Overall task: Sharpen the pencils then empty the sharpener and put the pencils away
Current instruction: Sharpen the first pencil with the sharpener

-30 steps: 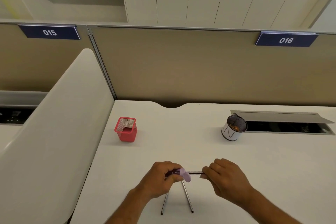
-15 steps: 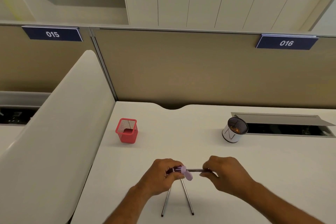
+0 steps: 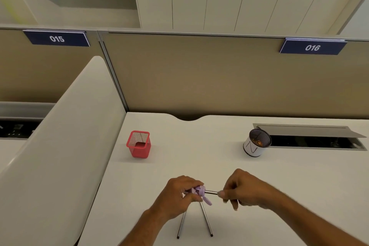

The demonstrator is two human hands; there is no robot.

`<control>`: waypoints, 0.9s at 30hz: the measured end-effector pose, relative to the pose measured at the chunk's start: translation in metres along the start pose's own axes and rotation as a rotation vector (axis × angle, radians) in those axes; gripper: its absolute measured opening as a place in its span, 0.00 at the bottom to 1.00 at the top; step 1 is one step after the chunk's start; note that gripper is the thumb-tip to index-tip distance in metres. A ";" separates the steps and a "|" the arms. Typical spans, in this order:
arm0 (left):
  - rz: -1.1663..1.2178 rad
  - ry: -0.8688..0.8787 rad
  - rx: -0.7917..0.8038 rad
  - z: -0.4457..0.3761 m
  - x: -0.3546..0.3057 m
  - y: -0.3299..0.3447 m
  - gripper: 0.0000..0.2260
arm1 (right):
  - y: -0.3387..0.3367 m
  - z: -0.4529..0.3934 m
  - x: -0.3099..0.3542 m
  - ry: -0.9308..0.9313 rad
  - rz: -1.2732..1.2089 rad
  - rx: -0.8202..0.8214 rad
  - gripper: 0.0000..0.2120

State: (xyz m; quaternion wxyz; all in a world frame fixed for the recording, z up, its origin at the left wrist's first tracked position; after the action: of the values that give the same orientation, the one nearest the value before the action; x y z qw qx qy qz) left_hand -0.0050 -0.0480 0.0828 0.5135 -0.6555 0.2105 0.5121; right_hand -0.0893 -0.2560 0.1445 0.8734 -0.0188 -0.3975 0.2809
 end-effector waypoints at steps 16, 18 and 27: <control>0.097 -0.123 0.133 -0.004 -0.003 -0.022 0.07 | 0.021 -0.008 -0.011 -0.396 1.200 -0.658 0.15; 0.036 -0.080 0.073 -0.006 -0.003 -0.023 0.08 | 0.018 -0.010 -0.005 -0.208 0.965 -0.496 0.18; 0.072 -0.104 0.091 -0.011 -0.003 -0.023 0.10 | 0.003 -0.004 0.004 -0.211 0.704 -0.363 0.12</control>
State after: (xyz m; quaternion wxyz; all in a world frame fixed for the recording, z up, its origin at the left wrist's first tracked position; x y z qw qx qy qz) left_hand 0.0169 -0.0499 0.0951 0.5345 -0.5961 0.2300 0.5533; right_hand -0.0855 -0.2499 0.1436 0.6607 -0.2789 -0.4972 0.4884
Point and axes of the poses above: each hand's wrist, its own z-axis away from the middle knuckle, its own y-axis out of the palm, x = y × z, the point moved 2 cm from there along -z, towards the middle knuckle, and after that the axes turned 15 degrees about x, right-handed, at the moved point
